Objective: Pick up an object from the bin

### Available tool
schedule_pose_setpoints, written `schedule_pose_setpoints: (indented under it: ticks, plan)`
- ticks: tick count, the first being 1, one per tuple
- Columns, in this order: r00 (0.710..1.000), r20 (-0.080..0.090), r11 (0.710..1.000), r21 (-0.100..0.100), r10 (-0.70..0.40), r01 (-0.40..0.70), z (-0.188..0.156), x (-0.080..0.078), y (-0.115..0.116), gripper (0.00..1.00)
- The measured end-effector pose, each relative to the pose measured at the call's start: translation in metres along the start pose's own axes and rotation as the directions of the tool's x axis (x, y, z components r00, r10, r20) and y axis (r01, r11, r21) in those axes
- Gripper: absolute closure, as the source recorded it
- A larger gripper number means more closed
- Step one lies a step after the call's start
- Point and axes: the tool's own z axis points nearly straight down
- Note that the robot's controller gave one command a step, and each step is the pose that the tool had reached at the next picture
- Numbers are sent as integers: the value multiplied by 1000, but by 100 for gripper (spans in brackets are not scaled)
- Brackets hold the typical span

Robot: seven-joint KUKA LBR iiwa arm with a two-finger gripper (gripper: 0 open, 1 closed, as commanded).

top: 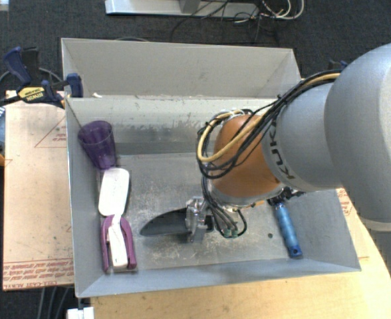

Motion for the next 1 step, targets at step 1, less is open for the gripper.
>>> schedule_pose_setpoints:
  ticks: [1]
  plan:
    - [1000,0,1000,-1,23,-23,0,12,-13,100]
